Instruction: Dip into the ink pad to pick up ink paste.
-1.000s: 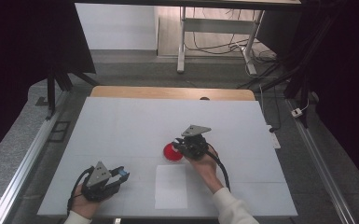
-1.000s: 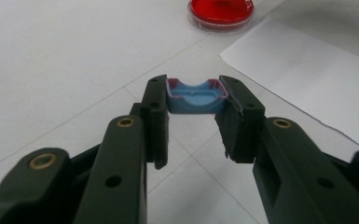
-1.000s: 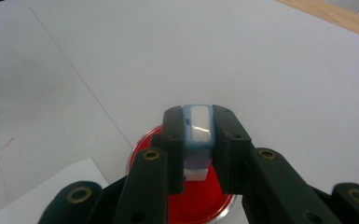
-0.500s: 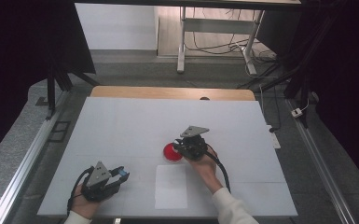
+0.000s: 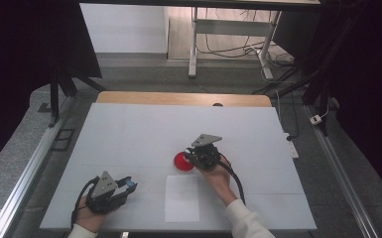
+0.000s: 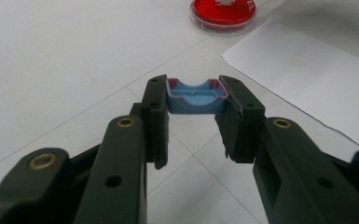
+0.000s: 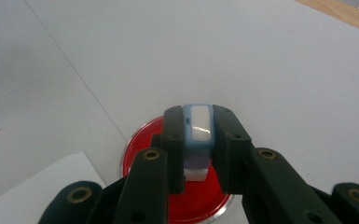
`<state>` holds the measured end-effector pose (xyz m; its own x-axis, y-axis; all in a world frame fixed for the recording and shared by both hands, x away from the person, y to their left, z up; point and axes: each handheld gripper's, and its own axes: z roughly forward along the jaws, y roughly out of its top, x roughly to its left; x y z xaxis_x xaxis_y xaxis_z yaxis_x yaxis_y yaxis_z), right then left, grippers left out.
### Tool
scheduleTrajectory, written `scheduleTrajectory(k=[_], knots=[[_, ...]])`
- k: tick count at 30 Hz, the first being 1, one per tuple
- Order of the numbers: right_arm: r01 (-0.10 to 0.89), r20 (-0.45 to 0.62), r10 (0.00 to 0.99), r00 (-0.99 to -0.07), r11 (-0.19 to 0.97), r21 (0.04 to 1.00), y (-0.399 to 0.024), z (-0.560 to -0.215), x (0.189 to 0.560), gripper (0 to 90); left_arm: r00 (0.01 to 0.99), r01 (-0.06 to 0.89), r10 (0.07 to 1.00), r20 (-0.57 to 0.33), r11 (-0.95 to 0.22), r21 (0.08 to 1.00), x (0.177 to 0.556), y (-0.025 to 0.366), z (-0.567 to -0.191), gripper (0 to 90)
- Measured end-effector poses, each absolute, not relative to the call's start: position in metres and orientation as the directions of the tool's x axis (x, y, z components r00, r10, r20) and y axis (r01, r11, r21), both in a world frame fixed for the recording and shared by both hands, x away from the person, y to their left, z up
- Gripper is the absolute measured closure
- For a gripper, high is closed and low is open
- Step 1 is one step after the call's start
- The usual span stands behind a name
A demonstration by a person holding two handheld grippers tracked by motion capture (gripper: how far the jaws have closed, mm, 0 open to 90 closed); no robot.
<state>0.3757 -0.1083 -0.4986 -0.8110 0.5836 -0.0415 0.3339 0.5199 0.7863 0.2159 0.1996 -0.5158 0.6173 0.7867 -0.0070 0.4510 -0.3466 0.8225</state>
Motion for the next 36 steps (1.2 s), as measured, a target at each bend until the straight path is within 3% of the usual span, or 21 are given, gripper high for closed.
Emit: scheduleTrajectory(k=[36], knots=[[0.344,-0.060,0.594,-0.802,0.543,0.766,-0.1055,-0.5026,0.3737,75.4,0.614,0.451,0.789,-0.005,-0.346,0.823,0.2153,0.2000,-0.5154,64.9]])
